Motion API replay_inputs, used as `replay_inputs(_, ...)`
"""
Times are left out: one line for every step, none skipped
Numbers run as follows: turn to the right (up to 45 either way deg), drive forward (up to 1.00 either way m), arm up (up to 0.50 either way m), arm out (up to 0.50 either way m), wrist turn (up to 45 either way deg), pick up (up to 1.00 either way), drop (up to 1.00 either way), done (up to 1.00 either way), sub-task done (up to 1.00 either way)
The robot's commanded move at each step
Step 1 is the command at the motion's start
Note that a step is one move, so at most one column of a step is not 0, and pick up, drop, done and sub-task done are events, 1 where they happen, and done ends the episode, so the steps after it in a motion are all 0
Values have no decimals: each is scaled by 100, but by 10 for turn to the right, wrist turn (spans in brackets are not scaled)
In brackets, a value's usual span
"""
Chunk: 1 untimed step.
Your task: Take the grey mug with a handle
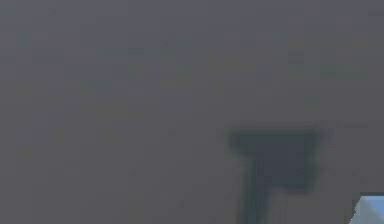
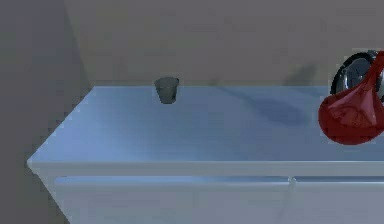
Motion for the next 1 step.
replay_inputs(0, 0, 50, 0, 0, 0, 0, 0, 0)
